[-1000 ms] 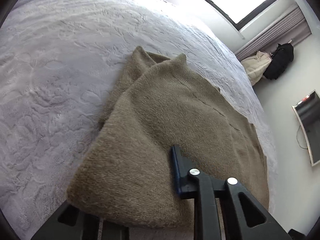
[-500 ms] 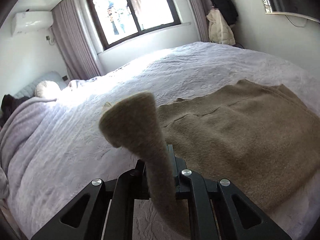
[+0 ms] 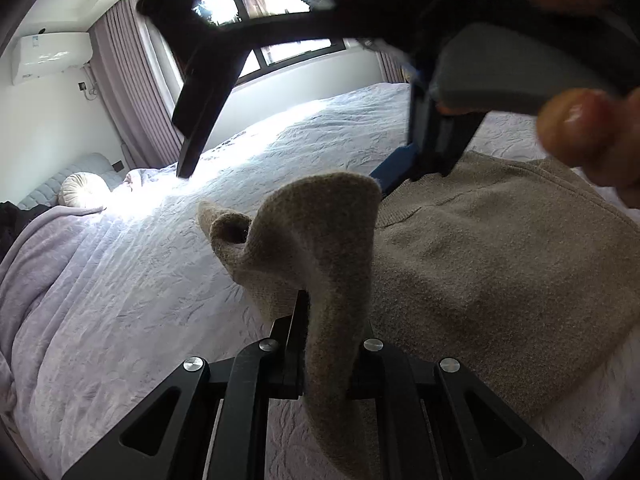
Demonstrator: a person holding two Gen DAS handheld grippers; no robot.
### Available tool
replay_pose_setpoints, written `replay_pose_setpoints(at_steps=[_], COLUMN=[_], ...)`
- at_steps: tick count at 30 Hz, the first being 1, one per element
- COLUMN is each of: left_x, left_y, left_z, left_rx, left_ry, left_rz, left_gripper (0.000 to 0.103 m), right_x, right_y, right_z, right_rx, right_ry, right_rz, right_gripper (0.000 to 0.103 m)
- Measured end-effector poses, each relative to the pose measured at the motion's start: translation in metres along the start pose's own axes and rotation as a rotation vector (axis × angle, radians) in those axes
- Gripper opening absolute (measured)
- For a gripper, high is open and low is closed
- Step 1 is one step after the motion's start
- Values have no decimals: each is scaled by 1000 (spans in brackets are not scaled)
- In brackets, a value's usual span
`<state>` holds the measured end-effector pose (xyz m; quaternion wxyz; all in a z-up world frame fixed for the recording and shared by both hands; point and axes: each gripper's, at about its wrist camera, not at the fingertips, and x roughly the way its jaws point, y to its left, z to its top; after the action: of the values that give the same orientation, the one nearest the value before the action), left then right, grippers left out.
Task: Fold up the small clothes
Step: 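Lift the sweater corner with the left gripper while the right gripper grasps the sleeve ends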
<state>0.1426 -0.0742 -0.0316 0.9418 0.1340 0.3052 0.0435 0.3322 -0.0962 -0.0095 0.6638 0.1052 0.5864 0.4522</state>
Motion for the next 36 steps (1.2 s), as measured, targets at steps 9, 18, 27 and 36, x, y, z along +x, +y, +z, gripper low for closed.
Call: replay_pose_setpoints(at_steps=[9,18,27,36], left_x=[1,-6,-55,-59], left_y=[6,11,-38,-134], left_z=[-2,4,44,47], left_rx=[-18,-23,55,223], left_ry=[-8,-18,-116,-106], left_rz=[-23,-58,-163,-279], left_gripper=[11,11,11,11], right_x=[65,65,-62,-167], right_y=[28,19,9,-91], right_z=[55,49,-1,-92], right_rx=[-126,-112,-89,123], right_ry=[168,129,-161,-377], right_rz=[-75,-268,-196,-133], right_gripper=[103,17,17,17])
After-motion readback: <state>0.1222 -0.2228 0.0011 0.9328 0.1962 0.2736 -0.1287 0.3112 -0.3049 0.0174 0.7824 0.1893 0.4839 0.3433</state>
